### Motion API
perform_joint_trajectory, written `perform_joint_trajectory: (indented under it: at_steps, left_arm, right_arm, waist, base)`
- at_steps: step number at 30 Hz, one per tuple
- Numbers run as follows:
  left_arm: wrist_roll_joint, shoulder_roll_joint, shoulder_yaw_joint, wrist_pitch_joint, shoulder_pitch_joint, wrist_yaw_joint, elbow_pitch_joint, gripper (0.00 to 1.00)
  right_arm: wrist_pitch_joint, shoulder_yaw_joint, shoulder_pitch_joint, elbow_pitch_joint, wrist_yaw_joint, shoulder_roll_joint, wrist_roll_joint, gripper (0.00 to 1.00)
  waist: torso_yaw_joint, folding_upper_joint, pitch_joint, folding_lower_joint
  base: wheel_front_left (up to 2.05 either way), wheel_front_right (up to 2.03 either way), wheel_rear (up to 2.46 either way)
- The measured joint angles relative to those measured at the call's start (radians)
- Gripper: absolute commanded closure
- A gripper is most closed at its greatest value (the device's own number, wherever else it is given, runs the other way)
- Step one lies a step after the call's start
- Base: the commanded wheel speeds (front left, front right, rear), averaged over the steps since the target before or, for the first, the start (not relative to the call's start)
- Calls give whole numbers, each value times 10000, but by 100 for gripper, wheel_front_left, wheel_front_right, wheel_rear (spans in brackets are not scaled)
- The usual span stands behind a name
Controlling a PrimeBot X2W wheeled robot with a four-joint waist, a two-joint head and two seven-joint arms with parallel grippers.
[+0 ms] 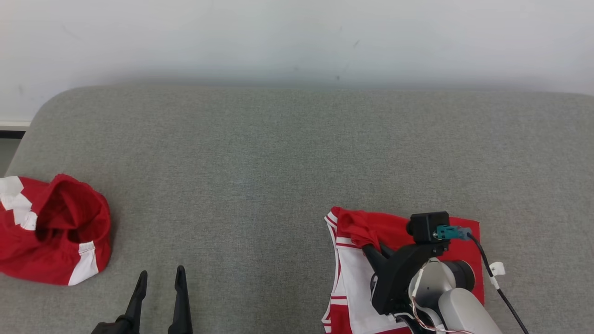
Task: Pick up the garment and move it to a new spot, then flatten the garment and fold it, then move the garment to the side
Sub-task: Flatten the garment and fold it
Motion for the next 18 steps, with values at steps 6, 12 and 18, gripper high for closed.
perform_joint_trajectory:
  at_steps: [6, 12, 18]
  left_arm:
    - [-13, 0, -2, 0, 12, 4, 54, 0]
    - [-40, -2, 31, 0, 37, 82, 31, 0]
    - [-40, -2, 104, 0, 99, 86, -13, 0]
  right_arm:
    - [-391, 349, -225, 796, 0, 2, 171, 0]
    - [-901, 1103, -267, 472, 0, -4, 2765, 0]
    - [-1310, 1300, -382, -654, 0, 12, 3963, 0]
  waist:
    - [82, 0, -48, 0]
    - [-11, 0, -90, 0]
    - [-229, 0, -172, 0]
  base:
    - [0, 0, 0]
    - [0, 0, 0]
    - [0, 0, 0]
